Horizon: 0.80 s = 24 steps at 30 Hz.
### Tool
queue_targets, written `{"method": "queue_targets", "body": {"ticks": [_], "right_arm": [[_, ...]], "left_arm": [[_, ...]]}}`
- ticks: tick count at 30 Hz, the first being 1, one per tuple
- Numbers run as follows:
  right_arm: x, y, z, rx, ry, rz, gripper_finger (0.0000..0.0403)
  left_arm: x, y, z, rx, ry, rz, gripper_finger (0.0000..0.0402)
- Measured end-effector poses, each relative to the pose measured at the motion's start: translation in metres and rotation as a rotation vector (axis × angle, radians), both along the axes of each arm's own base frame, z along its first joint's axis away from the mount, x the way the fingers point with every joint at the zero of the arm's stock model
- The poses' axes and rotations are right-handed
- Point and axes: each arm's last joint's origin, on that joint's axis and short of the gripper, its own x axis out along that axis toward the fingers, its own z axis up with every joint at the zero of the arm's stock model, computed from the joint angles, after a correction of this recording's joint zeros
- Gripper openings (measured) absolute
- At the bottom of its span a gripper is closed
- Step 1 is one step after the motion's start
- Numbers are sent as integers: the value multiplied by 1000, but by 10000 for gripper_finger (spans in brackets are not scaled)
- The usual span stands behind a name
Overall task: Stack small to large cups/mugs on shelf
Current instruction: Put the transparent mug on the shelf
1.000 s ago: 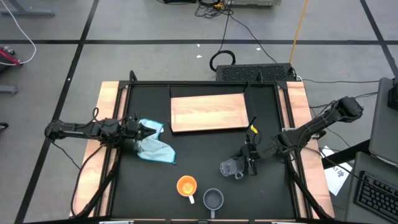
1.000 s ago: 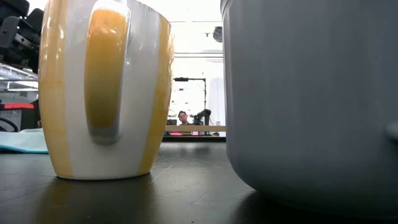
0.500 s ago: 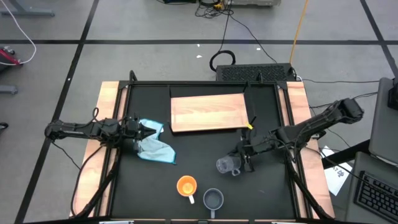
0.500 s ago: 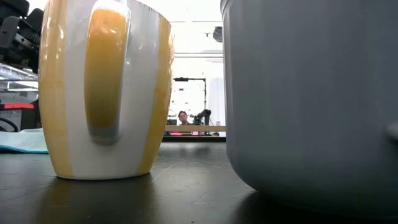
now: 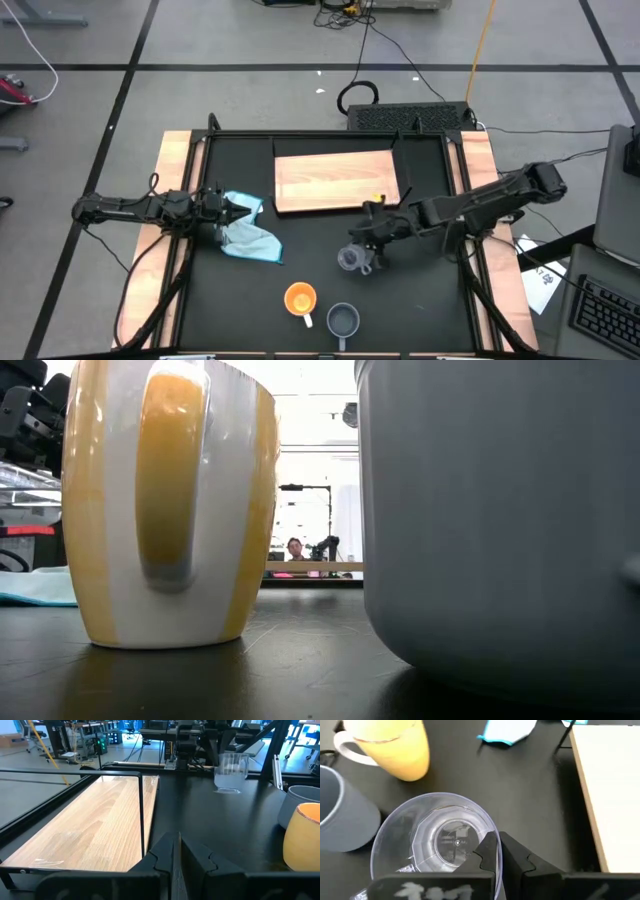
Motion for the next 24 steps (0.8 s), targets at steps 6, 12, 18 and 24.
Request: {"method": "queue_targets", "body": {"ticks": [6, 12, 18, 24], "right_arm": [[21, -10, 13, 27, 50, 5, 0], [38, -22, 13, 83, 74, 18, 0], [40, -41, 20, 105, 81, -4, 0], [42, -57, 22, 115, 71, -13, 0]], "left_arm": [[0, 0, 0, 0, 0, 0, 33], [0, 0, 0, 0, 0, 0, 33], [0, 0, 0, 0, 0, 0, 33], [0, 0, 0, 0, -1, 0, 33]]}}
